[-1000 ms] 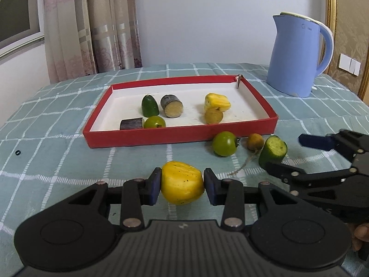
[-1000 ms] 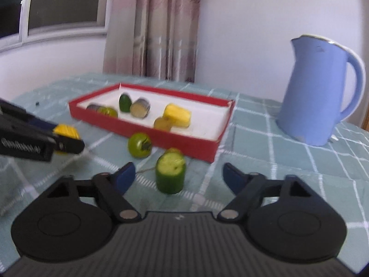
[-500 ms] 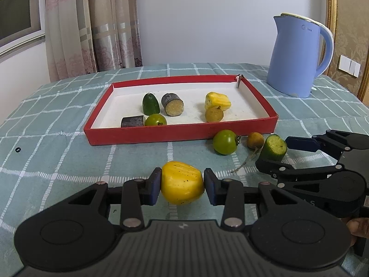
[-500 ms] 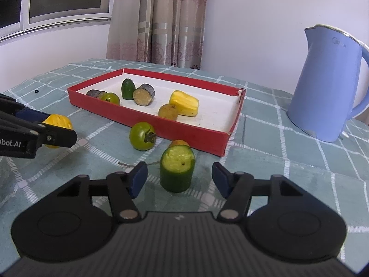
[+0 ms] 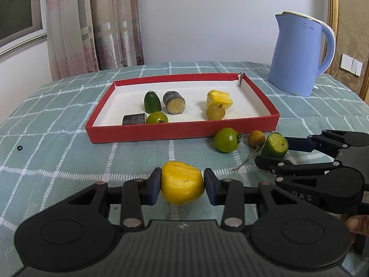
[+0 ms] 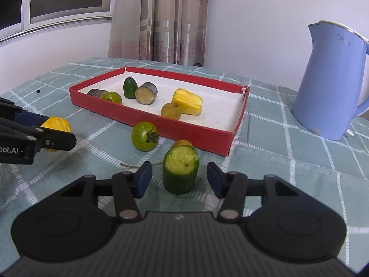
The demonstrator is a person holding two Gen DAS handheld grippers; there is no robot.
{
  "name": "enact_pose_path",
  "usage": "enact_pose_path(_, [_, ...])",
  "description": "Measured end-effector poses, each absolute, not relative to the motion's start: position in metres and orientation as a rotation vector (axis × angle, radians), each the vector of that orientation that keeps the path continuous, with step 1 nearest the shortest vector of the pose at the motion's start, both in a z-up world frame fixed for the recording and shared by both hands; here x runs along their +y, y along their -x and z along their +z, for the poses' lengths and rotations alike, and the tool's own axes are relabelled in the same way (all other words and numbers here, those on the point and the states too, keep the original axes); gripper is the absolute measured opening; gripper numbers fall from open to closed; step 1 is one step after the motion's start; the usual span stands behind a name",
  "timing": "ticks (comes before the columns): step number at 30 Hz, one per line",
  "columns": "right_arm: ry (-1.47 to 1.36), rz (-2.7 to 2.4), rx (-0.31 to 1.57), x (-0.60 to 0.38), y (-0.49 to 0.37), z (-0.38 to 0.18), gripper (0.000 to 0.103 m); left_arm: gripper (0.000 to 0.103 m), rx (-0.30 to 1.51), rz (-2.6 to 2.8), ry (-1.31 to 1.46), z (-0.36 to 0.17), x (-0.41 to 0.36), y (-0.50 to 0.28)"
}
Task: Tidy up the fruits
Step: 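Lift the yellow pepper with the left gripper while the right gripper closes on the cucumber piece, then carry the yellow pepper into the tray and open the left gripper while the right lifts the cucumber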
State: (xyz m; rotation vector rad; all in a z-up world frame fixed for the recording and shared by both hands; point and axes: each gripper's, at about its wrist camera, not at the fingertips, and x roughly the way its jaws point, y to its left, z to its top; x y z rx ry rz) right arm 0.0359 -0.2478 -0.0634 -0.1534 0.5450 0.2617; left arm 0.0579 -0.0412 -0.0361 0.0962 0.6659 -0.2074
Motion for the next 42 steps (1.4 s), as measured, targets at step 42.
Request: enact_pose_path(42, [0.073,0.228,0.524,-0.263,-0.002,-0.060,0.030,0.039,0.675,-0.114,-0.098,-0.033,-0.032,-0.064])
